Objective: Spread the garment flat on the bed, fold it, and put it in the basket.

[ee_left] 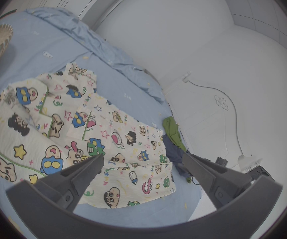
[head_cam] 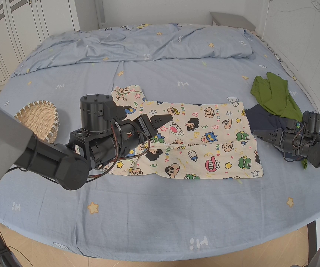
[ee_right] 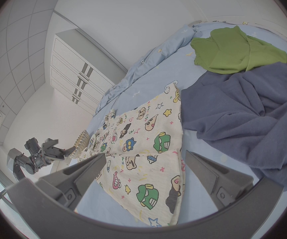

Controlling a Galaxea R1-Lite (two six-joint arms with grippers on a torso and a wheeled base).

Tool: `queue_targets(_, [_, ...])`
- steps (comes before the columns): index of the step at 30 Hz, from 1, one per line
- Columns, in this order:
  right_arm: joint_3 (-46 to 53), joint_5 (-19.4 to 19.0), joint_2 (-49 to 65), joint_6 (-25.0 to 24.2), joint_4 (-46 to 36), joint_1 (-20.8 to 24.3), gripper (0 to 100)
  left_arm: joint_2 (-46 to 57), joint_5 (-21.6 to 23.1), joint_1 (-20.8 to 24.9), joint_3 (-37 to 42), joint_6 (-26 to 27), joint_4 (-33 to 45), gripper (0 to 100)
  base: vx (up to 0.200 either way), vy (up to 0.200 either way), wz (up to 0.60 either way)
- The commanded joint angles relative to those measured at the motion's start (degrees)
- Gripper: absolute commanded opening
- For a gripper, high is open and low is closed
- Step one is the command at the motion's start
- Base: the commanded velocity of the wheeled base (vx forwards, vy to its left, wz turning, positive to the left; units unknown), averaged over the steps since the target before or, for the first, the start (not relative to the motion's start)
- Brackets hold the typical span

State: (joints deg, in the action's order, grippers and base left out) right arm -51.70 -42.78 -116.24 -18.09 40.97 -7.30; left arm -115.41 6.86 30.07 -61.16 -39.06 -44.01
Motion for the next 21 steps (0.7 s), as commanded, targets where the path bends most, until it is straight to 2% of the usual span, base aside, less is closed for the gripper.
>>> queue_targets(1, [-0.1,0.0,0.0,0.0,0.0,0.0,100,5.5,-1.1,1.1,0.6,1.6,0.6,100,0.000,0.000,0.00])
queue_targets(5, [0.0,0.0,0.0,0.0,0.0,0.1,100,6.2,-1.2,-0.4,-0.8,2.3,3.6,100,0.000,0.000,0.00])
queue_targets(8, [0.0,0.0,0.0,0.0,0.0,0.1,100,6.1,-0.4,-3.4,-2.6,2.1,4.9,100,0.200,0.000,0.00])
queue_targets(13, [0.0,0.0,0.0,0.0,0.0,0.1,100,6.2,1.3,-5.6,-3.8,2.0,6.7,100,0.200,0.000,0.00])
queue_targets(21, [0.0,0.0,0.0,0.0,0.0,0.1,100,6.0,2.3,-6.0,-4.0,2.0,6.8,100,0.200,0.000,0.00])
